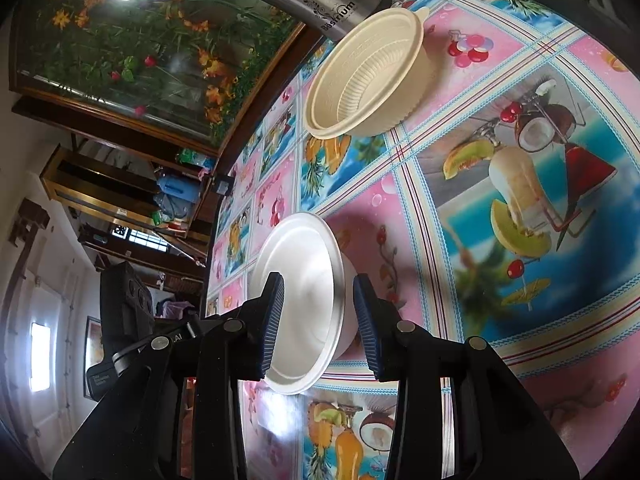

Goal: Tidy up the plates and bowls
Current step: 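Carry the small white bowl with the right gripper toward the left gripper while the left gripper grasps it, then carry the small white bowl with both grippers toward the red plate stack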

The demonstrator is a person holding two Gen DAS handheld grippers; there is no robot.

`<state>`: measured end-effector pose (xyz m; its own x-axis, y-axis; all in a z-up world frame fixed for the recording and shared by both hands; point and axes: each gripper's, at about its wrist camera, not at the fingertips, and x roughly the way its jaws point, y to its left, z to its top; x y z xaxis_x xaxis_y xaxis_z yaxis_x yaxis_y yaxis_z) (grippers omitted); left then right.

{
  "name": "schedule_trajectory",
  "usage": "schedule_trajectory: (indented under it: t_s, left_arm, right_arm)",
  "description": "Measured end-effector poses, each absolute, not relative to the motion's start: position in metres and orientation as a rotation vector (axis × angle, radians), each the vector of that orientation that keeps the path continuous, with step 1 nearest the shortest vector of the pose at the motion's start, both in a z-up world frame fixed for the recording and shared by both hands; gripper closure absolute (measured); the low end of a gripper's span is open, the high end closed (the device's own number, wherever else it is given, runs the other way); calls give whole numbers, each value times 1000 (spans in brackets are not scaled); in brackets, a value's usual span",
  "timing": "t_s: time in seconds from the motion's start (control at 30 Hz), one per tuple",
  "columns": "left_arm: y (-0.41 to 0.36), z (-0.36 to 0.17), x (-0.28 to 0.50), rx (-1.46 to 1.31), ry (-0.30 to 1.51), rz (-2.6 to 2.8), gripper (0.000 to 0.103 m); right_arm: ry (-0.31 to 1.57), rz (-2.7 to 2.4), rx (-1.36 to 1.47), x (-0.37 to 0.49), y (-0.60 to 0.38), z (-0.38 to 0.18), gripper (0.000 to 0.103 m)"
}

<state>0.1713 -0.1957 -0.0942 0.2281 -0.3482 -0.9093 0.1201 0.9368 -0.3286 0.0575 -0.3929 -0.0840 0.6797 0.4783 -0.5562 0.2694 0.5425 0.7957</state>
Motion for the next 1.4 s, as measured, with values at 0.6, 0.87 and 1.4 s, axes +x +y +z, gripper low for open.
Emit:
schedule_trajectory:
  t_s: [0.6,0.87,1.4]
  left_arm:
    - [-206,-93,166,-144,1270,-343,76]
    - [-208,-94,165,-104,1254,-337,88]
    - [-220,-87,154,37,1139,-315,93]
  right_arm:
    - [894,101,1032,59,-393,-93,84]
    - [896,84,1008,62,-394,-93,95]
    - [902,84,982,63,-390,-93,95]
